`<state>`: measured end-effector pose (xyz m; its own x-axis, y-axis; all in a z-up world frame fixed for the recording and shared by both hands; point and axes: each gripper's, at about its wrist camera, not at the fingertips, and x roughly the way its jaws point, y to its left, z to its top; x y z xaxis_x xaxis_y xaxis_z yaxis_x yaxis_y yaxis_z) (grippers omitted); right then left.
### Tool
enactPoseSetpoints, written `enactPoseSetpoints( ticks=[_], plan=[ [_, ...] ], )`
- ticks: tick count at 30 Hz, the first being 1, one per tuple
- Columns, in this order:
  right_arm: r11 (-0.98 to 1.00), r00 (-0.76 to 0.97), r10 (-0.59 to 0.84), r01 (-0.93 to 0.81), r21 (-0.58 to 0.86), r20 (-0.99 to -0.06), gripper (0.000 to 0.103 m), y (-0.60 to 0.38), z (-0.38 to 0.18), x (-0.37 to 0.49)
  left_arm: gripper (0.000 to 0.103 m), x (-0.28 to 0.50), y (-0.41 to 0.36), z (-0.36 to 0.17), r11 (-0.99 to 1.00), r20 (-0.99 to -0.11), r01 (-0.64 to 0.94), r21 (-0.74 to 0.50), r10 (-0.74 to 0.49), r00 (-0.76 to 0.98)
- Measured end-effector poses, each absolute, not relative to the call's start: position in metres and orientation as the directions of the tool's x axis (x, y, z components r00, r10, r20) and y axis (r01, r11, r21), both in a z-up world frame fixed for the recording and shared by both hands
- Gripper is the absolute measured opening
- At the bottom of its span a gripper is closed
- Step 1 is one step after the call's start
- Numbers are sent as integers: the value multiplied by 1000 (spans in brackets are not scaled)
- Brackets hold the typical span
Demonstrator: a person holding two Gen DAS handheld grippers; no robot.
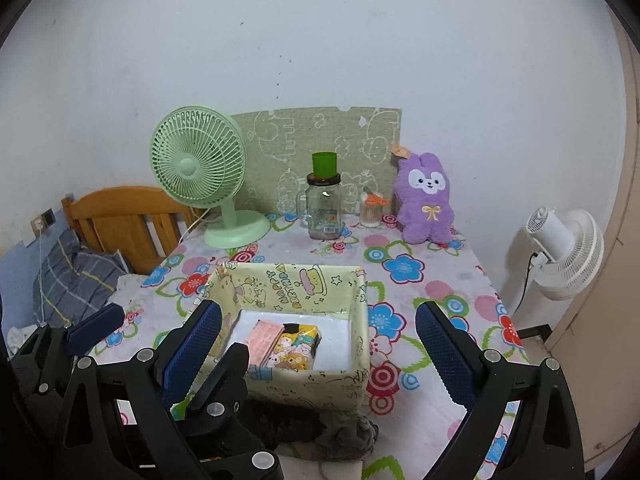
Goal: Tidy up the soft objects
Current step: 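Withdraw both tools from the box back toward the remaining pile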
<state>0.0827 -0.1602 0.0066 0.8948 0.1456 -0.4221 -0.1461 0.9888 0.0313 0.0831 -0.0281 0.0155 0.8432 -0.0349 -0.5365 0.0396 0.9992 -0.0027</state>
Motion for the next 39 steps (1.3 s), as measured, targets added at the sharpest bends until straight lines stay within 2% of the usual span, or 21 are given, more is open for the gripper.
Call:
enactPoseSetpoints(
  ticks=[27,39],
  plan=[
    [984,901,175,-177,32,-398,95,-162,-19,29,102,29,-33,-3,997,-521,80,16,-60,851],
    [984,890,171,-173,33,-423,94,-162,-36,20,99,18,-35,-18,995,-537,100,22,-72,840]
  ],
)
